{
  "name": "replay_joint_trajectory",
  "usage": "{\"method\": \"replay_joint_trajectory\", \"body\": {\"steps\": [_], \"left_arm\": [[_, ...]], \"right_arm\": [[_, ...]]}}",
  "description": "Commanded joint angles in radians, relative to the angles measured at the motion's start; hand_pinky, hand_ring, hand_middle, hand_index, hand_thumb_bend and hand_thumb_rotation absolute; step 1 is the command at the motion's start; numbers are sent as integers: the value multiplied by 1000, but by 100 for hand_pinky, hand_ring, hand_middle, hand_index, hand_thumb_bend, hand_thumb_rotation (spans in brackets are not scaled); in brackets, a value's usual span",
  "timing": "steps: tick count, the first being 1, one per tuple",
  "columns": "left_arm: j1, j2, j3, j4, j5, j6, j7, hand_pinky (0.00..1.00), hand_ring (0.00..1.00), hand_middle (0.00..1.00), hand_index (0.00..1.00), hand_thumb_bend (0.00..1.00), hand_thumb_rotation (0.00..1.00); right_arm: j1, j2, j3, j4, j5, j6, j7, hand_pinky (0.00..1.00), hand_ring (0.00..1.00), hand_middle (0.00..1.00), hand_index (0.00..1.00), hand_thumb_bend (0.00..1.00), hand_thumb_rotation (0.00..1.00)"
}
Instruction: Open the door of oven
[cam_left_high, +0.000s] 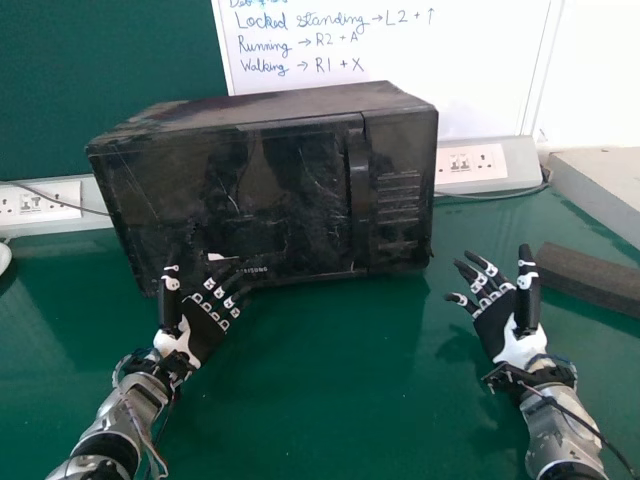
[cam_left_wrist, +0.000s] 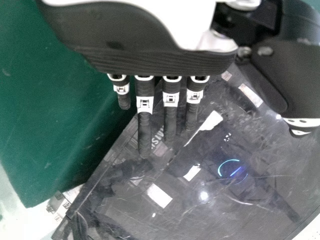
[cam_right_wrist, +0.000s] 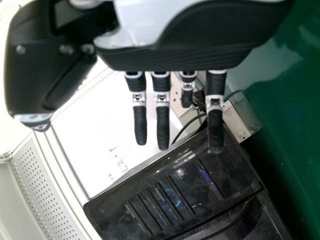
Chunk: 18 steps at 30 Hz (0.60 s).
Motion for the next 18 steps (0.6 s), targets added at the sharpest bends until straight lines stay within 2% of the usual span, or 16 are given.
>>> {"method": "replay_joint_trajectory", "body": {"steps": [1,13,18], "left_arm": [[11,4,12,8,-7,8,-13,39,50,67,71,94,69],[16,10,15,8,2,3,-31,39,50,67,71,92,65],[18,13,-23,-1,49,-56,-42,40,53,68,72,91,68]], "right_arm": [[8,21,-7,8,9,10,3,43,61,81,89,98,98],[8,31,-11,11,7,2,-5,43,60,79,88,98,97],[8,39,-2,6,-2,-7,-8,43,60,81,88,98,98]]}}
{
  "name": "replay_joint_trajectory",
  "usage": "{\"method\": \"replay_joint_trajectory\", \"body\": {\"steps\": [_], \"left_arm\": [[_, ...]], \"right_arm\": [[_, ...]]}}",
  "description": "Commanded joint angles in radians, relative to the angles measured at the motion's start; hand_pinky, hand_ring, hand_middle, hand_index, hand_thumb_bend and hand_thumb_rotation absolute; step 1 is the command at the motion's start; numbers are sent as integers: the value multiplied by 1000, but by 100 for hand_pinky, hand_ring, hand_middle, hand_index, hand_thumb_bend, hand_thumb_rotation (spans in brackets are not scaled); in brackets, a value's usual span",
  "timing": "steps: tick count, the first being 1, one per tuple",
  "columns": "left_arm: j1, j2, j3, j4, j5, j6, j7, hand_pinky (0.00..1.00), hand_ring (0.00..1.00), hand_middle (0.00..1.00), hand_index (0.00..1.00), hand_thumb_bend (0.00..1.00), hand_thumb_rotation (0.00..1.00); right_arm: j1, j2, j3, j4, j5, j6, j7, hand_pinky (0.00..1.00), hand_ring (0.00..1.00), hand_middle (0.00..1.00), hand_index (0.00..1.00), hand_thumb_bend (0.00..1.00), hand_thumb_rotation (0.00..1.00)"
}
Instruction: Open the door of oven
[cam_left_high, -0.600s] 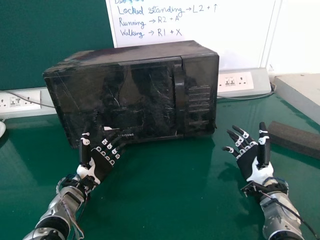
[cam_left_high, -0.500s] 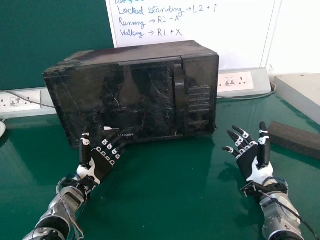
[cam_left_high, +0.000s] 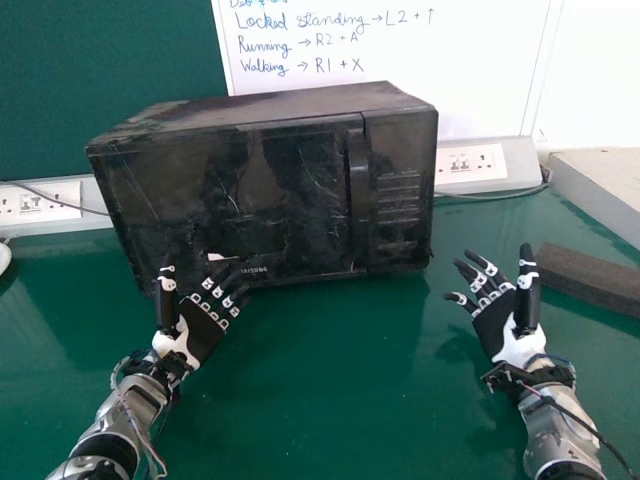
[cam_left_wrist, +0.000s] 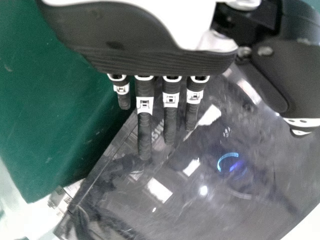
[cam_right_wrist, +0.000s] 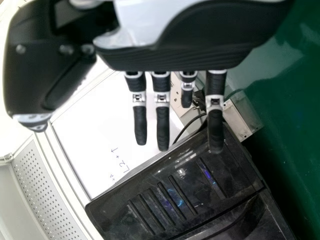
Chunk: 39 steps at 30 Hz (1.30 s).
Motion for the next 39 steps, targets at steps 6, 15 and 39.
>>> {"method": "replay_joint_trajectory", "body": {"steps": [6,15,39], "left_arm": [[12,10,-43,-7,53,-78,-32,44,60,73,74,96,65],[2,17,-48,-12,56,-91,-70,50,69,80,79,99,70],[-145,75,-94,-16,99,-20,-86,60,79,89,85,100,74]], "right_arm": [[16,33,2,4,2,-3,1,44,59,79,87,97,99],[22,38,-6,-5,11,-3,1,43,59,80,87,100,100],[26,47,-15,-34,31,7,33,62,79,89,92,100,100]]}}
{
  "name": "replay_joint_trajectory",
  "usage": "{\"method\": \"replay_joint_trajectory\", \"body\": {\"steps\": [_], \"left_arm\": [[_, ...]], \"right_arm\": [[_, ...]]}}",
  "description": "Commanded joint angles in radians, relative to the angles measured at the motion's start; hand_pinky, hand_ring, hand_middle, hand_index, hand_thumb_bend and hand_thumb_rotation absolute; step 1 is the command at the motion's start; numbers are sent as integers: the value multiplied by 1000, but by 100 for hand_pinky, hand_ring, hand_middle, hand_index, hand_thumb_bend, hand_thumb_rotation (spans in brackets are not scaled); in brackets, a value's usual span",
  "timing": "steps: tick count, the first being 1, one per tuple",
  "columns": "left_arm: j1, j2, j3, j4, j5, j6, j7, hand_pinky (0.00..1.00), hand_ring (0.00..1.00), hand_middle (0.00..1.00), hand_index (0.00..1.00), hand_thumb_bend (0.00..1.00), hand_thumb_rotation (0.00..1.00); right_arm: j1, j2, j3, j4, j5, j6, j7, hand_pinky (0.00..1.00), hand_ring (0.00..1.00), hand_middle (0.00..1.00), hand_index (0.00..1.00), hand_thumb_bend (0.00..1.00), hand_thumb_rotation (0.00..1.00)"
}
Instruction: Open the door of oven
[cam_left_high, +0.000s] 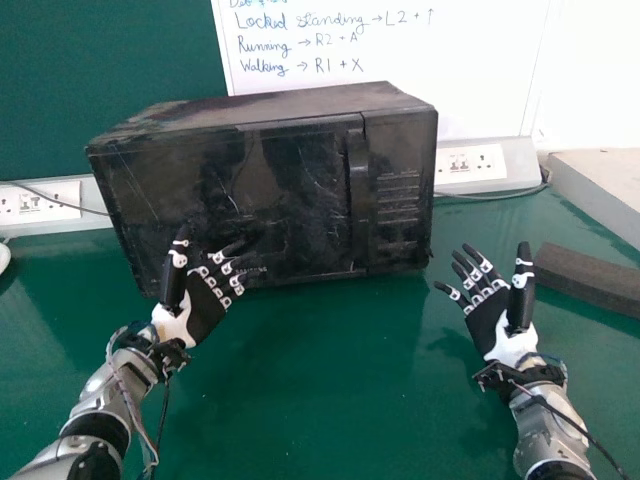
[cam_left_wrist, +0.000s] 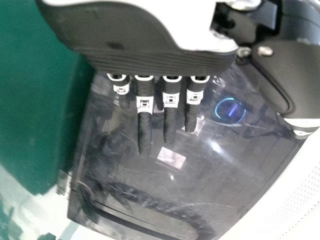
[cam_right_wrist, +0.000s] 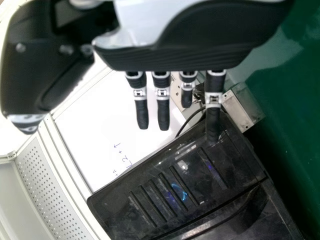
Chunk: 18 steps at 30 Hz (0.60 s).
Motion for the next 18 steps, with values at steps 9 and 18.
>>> {"method": "replay_joint_trajectory", "body": {"steps": [9,18], "left_arm": [[-87,18,-14,-5,3,52,7,60,78,90,87,100,72],[-123,17,-24,-5,4,68,13,63,83,93,91,100,69]], "right_arm": [[9,12,-8,1,21,39,22,96,100,100,100,100,100],[-1,18,-4,-1,19,50,5,99,100,100,100,100,100]]}}
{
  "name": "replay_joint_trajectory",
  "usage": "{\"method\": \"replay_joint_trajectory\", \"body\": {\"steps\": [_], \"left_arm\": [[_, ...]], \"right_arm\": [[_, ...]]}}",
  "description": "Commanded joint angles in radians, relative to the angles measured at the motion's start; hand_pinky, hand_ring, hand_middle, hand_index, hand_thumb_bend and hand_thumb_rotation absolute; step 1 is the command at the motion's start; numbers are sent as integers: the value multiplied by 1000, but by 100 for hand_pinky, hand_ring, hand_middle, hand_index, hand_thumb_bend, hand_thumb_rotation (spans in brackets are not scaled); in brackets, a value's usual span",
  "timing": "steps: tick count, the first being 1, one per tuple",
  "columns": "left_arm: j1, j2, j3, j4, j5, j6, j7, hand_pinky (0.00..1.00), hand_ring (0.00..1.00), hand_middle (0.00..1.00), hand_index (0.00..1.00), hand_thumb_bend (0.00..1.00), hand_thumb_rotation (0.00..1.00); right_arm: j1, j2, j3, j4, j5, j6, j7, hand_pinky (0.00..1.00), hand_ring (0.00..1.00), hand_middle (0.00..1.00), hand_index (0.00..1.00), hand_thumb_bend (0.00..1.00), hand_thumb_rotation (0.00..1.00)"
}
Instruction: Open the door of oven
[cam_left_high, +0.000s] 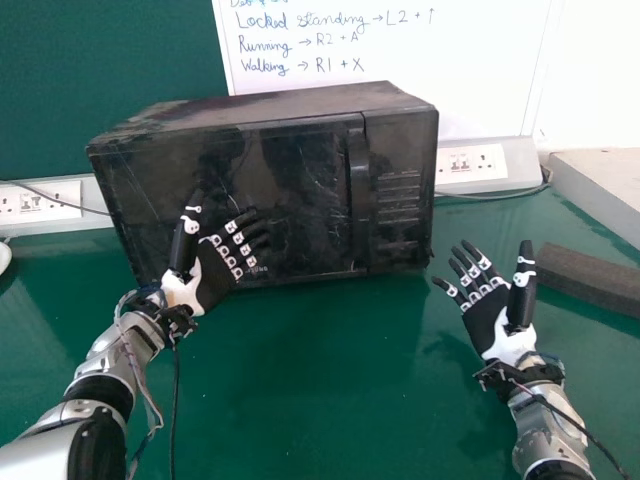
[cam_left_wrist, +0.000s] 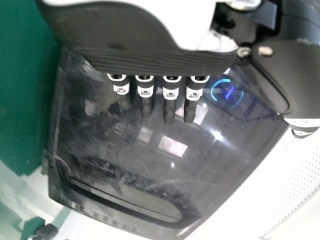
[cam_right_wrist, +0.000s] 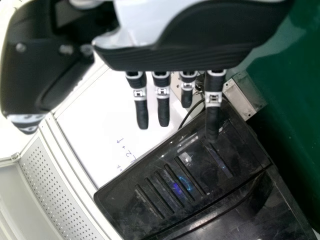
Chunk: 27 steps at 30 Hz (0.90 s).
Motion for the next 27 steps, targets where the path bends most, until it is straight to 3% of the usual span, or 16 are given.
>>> {"method": "replay_joint_trajectory", "body": {"steps": [1,17,27], "left_arm": [[-30,14,-4,-5,2,7,9,64,83,93,92,100,69],[-77,11,-24,-19,12,18,-11,76,95,100,97,100,73],[-96,2,-40,-23,30,7,18,79,94,100,98,100,77]], "right_arm": [[0,18,2,5,3,15,-14,100,100,100,100,100,99],[-11,26,17,-6,-8,14,-49,96,99,100,100,100,100],[-13,30,17,-13,-6,18,-63,94,99,100,100,100,100]]}}
